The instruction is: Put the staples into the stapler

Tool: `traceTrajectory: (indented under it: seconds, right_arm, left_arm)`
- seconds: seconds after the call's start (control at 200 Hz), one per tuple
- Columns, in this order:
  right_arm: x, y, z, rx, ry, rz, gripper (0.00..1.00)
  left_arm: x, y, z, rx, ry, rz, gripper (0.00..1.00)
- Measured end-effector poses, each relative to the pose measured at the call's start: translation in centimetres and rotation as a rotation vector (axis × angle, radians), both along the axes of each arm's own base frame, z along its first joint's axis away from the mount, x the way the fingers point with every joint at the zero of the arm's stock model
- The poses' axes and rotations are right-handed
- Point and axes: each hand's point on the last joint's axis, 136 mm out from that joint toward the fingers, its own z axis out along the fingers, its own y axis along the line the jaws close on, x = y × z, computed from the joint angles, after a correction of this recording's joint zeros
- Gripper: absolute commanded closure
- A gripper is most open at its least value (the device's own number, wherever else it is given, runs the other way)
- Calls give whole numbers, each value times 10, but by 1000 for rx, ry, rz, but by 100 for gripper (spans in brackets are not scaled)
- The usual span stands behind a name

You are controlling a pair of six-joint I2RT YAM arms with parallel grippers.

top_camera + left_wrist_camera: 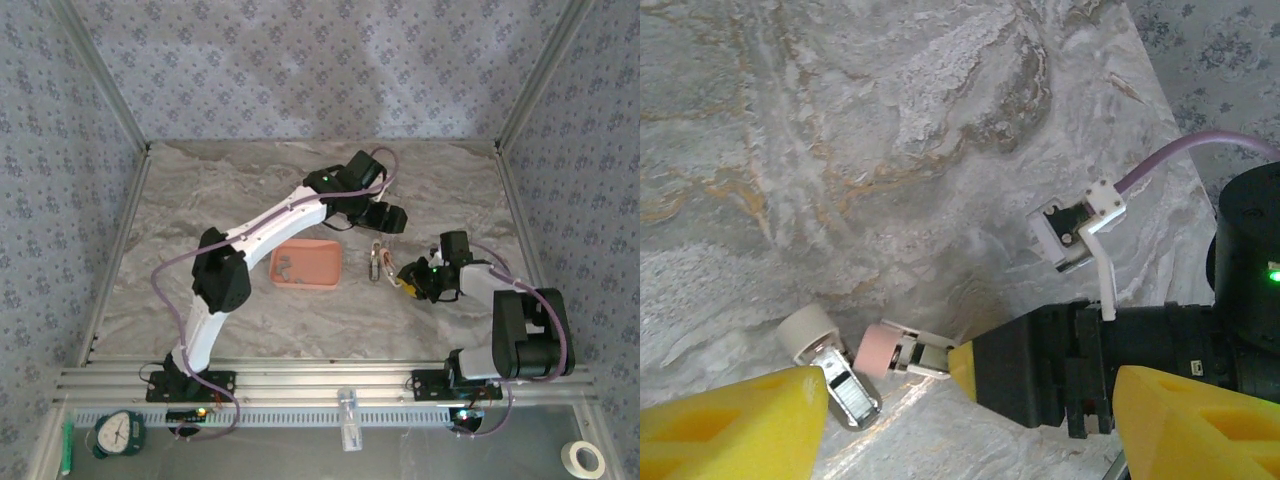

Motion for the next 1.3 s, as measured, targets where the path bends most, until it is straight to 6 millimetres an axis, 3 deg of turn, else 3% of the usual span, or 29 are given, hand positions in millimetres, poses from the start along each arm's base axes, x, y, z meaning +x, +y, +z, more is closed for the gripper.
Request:
traceTrajectory:
  seconds: [0.305,0.57,0.83,1.129,1.299]
  right_arm:
    - [0,0,0,0,0,0,69]
    - [-1,0,0,0,0,0,70]
    - [-3,-3,0,-6,2,-8,70]
    - [-3,-3,0,-8,3,-7,70]
    - [-3,-3,0,-10,1,-6,70]
  left_arm:
    - [8,-24,2,-23,15,-50,30]
    - [-1,-31,-9,35,62,-94,34]
    - [-6,-15,-11,112,83,-69,40]
    - [-20,28,-31,316,128,-34,37]
    - [-25,33,-33,337,147,-39,38]
